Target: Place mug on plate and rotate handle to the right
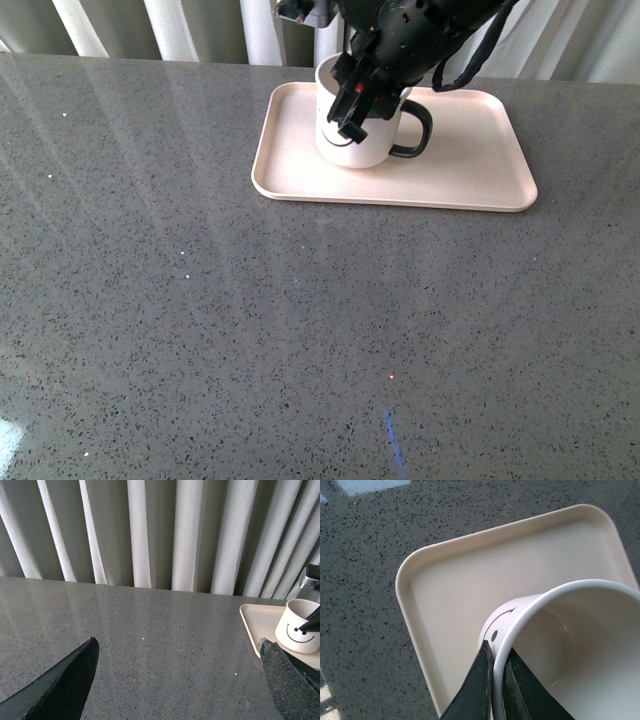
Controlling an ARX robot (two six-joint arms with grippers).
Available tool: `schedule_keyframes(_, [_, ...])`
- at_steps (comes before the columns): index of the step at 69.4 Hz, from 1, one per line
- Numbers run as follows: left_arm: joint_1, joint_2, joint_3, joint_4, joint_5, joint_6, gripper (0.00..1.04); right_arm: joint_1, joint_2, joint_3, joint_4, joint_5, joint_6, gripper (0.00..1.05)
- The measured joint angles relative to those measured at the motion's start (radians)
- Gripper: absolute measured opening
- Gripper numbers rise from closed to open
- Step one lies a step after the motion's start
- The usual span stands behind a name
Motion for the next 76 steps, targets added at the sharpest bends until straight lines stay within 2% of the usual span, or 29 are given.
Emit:
schedule_keyframes(16, [0.0,0.0,0.0,0.0,0.0,0.0,0.95,-0.079,-0.104,-0.113,0.041,-0.121,-0.219,0.02])
schedule_keyframes(28, [0.0,0.0,0.0,0.0,0.0,0.0,0.95,-0.122,-0.14,-0.172,0.051,-0.22,-0.312,0.02])
schedule_keyframes(60, [0.0,0.0,0.0,0.0,0.0,0.0,0.95,-0.167,-0.145,-0.236,0.018,-0.242,-0.537,0.02])
schedule_keyframes(76, [0.0,0.0,0.0,0.0,0.0,0.0,0.95,-0.167,-0.146,-0.237,0.034,-0.253,-0.57,0.02])
